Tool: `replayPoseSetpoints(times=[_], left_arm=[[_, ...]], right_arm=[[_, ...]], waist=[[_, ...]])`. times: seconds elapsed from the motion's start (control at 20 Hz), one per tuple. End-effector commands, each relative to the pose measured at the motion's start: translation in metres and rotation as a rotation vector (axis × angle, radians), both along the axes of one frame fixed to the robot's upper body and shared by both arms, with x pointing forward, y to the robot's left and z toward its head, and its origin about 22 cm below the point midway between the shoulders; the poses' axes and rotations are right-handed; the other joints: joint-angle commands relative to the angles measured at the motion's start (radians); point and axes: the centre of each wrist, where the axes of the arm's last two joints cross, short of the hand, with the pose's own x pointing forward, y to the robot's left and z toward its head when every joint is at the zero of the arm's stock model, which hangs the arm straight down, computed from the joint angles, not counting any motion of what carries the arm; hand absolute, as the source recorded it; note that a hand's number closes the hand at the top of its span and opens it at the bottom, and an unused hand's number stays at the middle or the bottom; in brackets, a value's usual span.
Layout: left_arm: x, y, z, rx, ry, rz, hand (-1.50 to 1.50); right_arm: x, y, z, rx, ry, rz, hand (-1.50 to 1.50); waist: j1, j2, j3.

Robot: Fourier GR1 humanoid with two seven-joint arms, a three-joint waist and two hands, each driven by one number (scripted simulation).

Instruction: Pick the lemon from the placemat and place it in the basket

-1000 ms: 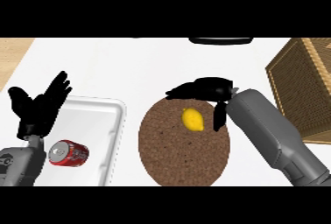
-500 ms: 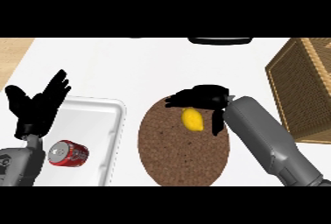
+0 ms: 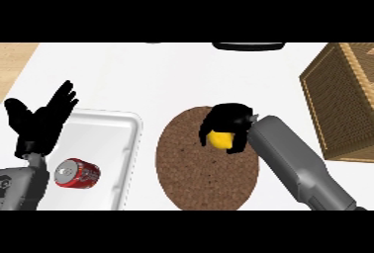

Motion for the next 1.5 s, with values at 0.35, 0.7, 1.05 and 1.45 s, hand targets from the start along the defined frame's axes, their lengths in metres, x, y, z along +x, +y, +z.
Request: replayPoseSetpoints(times=[0.35,0.7,1.05,1.45], left_arm=[[-0.016,0.02,-0.002,-0.002,0.03,0.059,0.0],[-0.034,0.048,-0.01,0.016,0.045,0.18,0.0],[-0.036,0.042,-0.01,0.023,0.022,0.166,0.0],[-0.041,0.036,-0.018,0.002,0.044,0.144,0.0]], right_arm=[[-0.053,-0.032,-0.061,0.021,0.04,-0.278,1.5],[-0.13,-0.101,-0.11,0.045,0.078,-0.617,1.5],[-0.201,-0.092,-0.105,0.332,0.192,-0.731,1.5],[-0.256,-0.095,-0.021,0.734,0.074,-0.756,1.5]], waist=[[-0.087,-0.028,0.0],[-0.172,-0.041,-0.005],[-0.162,-0.032,-0.004],[-0.141,-0.027,-0.006]])
